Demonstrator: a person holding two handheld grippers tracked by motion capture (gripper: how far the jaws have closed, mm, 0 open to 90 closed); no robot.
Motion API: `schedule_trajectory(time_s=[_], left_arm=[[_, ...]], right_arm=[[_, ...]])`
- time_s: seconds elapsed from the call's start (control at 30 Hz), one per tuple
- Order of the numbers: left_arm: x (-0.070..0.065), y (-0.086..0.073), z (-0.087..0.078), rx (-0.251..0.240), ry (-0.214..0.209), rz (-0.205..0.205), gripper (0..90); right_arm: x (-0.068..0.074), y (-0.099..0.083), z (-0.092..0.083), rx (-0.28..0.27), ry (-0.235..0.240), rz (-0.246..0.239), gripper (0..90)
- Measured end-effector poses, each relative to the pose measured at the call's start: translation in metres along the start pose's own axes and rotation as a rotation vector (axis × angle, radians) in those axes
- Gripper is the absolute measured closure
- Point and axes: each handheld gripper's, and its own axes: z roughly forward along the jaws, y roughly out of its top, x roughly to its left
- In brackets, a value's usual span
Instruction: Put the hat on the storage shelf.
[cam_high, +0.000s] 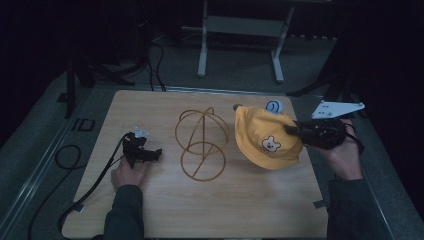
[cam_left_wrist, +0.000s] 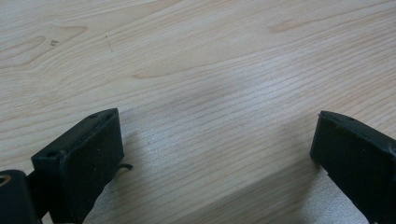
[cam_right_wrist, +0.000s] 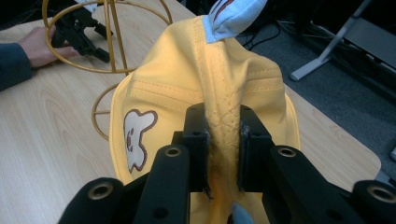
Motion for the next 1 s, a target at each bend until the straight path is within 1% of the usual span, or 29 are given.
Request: schedule_trajectory(time_s=[0.2, 0.77, 1.0], left_arm=[[0.0, 0.0, 0.0, 0.0, 0.0, 0.0, 2.3], [0.0, 0.0, 0.0, 0.0, 0.0, 0.001, 2.3], [0.0, 0.0, 0.0, 0.0, 0.0, 0.0, 2.3]], right_arm=[[-0.002, 0.003, -0.002, -0.025, 0.006, 0.006, 77.2], [-0.004, 0.01, -0.004, -0.054, 0.017, -0.002, 77.2], [-0.004, 0.013, -0.006, -0.066, 0.034, 0.0, 77.2]])
